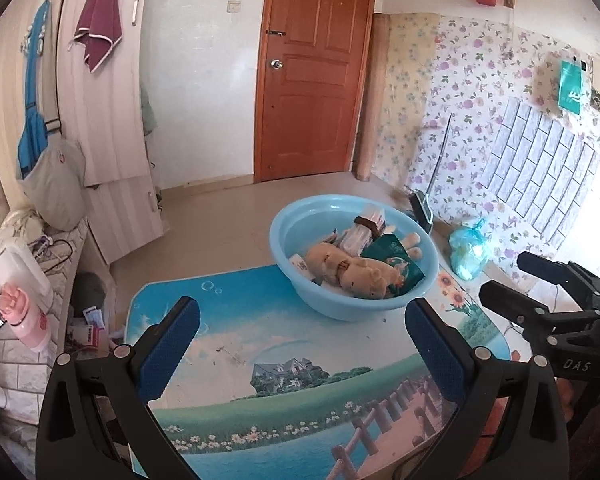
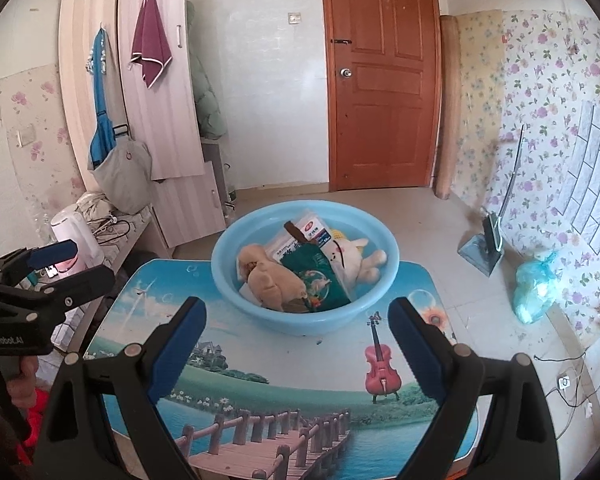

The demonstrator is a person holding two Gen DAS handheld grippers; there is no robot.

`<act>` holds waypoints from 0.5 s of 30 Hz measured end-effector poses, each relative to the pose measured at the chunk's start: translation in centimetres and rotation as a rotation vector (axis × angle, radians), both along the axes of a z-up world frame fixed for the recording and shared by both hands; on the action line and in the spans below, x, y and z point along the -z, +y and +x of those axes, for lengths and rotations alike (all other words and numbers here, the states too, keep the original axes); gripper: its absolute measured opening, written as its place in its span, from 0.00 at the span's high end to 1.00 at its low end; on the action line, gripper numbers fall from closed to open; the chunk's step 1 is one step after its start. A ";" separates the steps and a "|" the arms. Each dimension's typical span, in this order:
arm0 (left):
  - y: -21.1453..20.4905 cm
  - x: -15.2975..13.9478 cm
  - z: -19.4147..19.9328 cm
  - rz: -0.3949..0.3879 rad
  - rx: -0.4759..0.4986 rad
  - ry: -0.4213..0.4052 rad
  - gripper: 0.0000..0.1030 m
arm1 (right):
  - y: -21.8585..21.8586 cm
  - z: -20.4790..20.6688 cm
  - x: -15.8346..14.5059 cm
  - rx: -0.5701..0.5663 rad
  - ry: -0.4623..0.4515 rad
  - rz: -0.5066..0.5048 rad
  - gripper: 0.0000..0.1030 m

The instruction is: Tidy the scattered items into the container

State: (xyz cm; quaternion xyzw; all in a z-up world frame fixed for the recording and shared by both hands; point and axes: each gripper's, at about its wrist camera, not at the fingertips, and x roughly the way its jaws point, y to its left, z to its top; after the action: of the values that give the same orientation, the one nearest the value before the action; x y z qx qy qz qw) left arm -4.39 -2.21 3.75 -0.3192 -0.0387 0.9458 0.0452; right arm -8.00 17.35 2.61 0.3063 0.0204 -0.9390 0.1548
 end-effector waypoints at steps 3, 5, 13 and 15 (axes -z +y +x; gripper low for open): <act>0.2 0.1 0.2 -0.021 0.003 0.011 0.00 | 0.0 0.0 0.2 0.028 -0.012 0.004 0.09; 0.5 0.1 0.4 -0.038 0.009 0.016 0.00 | 0.0 0.0 0.2 0.050 -0.023 0.014 0.09; 0.9 0.2 1.0 -0.038 0.039 -0.016 0.00 | 0.1 0.8 0.1 0.049 -0.034 0.004 0.09; 1.0 0.1 1.3 -0.036 0.038 -0.017 0.00 | 0.1 1.1 0.2 0.049 -0.037 0.003 0.09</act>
State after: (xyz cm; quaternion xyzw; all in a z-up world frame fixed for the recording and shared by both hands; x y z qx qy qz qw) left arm -3.10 -1.21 3.64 -0.3286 -0.0158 0.9426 0.0571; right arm -6.93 17.43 2.42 0.3243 0.0112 -0.9367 0.1316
